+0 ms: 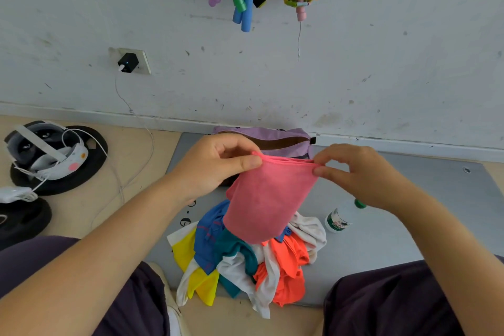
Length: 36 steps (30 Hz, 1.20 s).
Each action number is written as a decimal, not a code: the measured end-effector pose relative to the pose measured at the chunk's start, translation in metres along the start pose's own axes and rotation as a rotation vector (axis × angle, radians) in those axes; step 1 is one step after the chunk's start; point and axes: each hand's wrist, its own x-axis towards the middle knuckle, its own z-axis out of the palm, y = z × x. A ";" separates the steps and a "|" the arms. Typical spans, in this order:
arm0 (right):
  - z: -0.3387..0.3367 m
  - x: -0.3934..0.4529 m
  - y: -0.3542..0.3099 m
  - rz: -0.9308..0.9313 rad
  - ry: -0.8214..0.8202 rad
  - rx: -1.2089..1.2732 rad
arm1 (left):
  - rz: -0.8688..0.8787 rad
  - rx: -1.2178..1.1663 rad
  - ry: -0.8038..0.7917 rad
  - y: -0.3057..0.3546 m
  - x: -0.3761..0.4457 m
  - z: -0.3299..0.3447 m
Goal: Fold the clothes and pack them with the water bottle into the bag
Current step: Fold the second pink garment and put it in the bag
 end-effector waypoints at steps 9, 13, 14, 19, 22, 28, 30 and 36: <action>0.008 0.000 -0.013 -0.025 0.095 0.061 | 0.025 0.360 0.153 -0.015 0.004 0.002; 0.007 -0.001 -0.015 -0.096 0.119 0.028 | 0.002 0.357 0.131 -0.017 0.006 0.003; 0.008 -0.001 -0.017 -0.078 0.118 0.086 | -0.022 0.368 0.105 -0.017 0.007 0.002; 0.013 -0.002 -0.023 0.052 0.090 0.405 | -0.128 0.164 0.084 -0.019 0.007 0.007; 0.009 -0.001 -0.024 0.077 0.202 0.534 | -0.096 -0.272 0.137 -0.005 0.005 0.010; 0.004 0.001 -0.022 0.157 0.379 0.866 | -0.294 -0.293 -0.208 -0.005 -0.003 0.013; 0.005 0.001 -0.018 0.168 0.237 1.104 | -0.309 -0.368 -0.094 -0.006 -0.002 0.017; 0.020 0.001 -0.018 0.213 -0.084 1.105 | -0.245 -0.436 0.037 -0.007 0.003 0.009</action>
